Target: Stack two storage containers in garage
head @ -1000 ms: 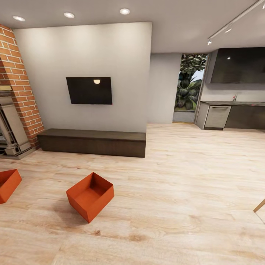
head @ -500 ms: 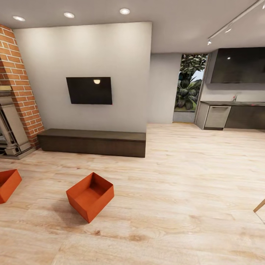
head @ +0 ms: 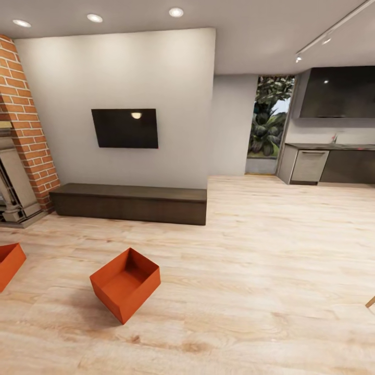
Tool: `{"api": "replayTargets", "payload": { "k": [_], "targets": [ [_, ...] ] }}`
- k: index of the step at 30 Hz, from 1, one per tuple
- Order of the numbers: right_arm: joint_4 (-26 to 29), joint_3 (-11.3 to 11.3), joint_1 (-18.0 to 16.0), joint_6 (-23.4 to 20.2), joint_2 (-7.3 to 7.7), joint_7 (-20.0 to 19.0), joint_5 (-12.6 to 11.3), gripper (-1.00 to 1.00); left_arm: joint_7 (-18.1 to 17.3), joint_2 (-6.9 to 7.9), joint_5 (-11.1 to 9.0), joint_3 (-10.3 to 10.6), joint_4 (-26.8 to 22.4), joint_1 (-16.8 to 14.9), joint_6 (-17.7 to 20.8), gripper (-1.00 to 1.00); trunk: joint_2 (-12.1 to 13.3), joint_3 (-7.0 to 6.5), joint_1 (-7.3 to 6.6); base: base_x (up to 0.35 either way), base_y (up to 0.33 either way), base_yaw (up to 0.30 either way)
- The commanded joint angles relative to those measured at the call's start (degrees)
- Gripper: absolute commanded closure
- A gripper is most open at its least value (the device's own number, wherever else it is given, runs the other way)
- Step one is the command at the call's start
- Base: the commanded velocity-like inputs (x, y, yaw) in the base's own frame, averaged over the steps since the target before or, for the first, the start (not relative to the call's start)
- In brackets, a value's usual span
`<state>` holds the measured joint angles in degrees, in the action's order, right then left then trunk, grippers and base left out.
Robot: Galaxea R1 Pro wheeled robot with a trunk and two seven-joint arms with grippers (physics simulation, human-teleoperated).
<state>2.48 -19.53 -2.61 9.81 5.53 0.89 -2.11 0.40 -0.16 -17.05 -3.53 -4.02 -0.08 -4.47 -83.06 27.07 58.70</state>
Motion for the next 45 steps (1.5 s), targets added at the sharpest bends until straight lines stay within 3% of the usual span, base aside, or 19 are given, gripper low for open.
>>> {"api": "replayTargets", "payload": {
  "k": [1, 17, 27, 45],
  "targets": [
    [0.0, -0.4, 0.0, 0.1, 0.01, 0.1, -0.2, -1.00, 0.0, -0.02, 0.0, -0.3, 0.0, 0.0, -0.1, -1.00, 0.0, 0.05, 0.03, 0.313, 0.000, 0.000],
    [0.0, -0.5, 0.0, 0.1, 0.09, 0.1, -0.5, -1.00, 0.0, -0.02, -0.1, -0.3, 0.0, 0.0, -0.1, -1.00, 0.0, 0.05, 0.03, 0.309, -0.098, 0.003],
    [0.0, -0.7, 0.0, 0.1, 0.01, 0.1, 0.1, -1.00, 0.0, -0.02, -0.1, -0.3, 0.0, 0.0, 0.0, -1.00, 0.0, 0.05, 0.03, 0.304, -0.124, 0.244],
    [-0.1, -0.3, 0.0, 0.2, 0.01, 0.2, -1.0, -1.00, 0.0, -0.02, -0.1, -0.2, 0.2, 0.0, 0.5, -1.00, 0.0, 0.05, 0.03, 0.306, -0.117, 0.273]
  ]
}}
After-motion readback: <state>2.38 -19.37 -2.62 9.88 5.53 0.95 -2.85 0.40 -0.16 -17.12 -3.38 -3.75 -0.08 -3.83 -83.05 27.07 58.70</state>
